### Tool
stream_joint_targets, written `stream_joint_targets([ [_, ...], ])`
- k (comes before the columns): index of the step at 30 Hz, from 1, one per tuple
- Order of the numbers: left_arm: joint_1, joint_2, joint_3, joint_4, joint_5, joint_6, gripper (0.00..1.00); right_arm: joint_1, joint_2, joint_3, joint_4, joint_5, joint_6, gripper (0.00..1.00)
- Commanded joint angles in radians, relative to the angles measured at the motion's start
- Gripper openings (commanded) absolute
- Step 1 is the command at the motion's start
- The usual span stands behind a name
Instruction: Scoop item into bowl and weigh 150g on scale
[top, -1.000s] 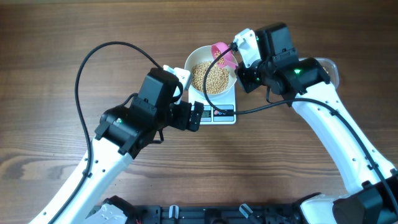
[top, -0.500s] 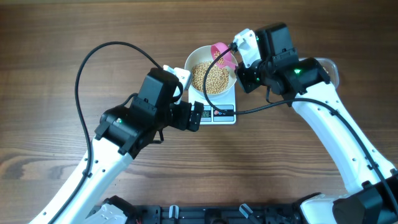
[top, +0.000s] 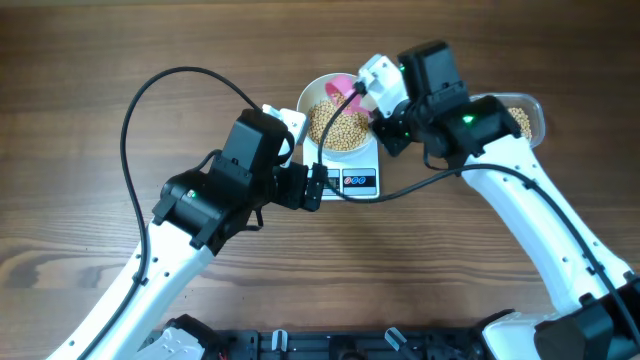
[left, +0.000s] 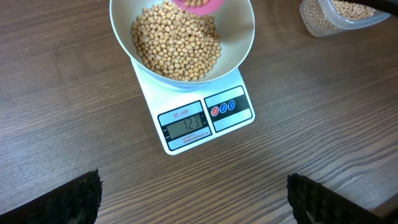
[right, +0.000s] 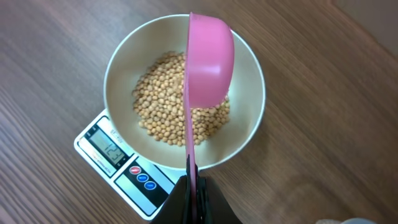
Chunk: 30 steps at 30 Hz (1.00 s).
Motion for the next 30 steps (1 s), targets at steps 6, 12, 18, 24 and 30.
stream_joint_targets([
  [6, -0.003, -0.007, -0.005, 0.002, -0.013, -0.009, 1.00, 0.039, -0.021, -0.002, -0.001, 0.174, -0.094, 0.04],
  [12, -0.003, -0.007, -0.005, 0.002, -0.013, -0.009, 1.00, 0.039, -0.021, -0.002, -0.002, 0.172, -0.095, 0.04],
  [18, -0.003, -0.007, -0.005, 0.002, -0.013, -0.009, 1.00, 0.039, -0.021, -0.002, -0.001, 0.149, -0.093, 0.04],
  [24, -0.003, -0.007, -0.005, 0.002, -0.013, -0.009, 1.00, 0.039, -0.021, -0.002, 0.013, 0.138, -0.005, 0.04],
  [30, -0.003, -0.007, -0.005, 0.002, -0.013, -0.009, 1.00, 0.037, -0.021, -0.002, 0.031, 0.096, 0.252, 0.04],
])
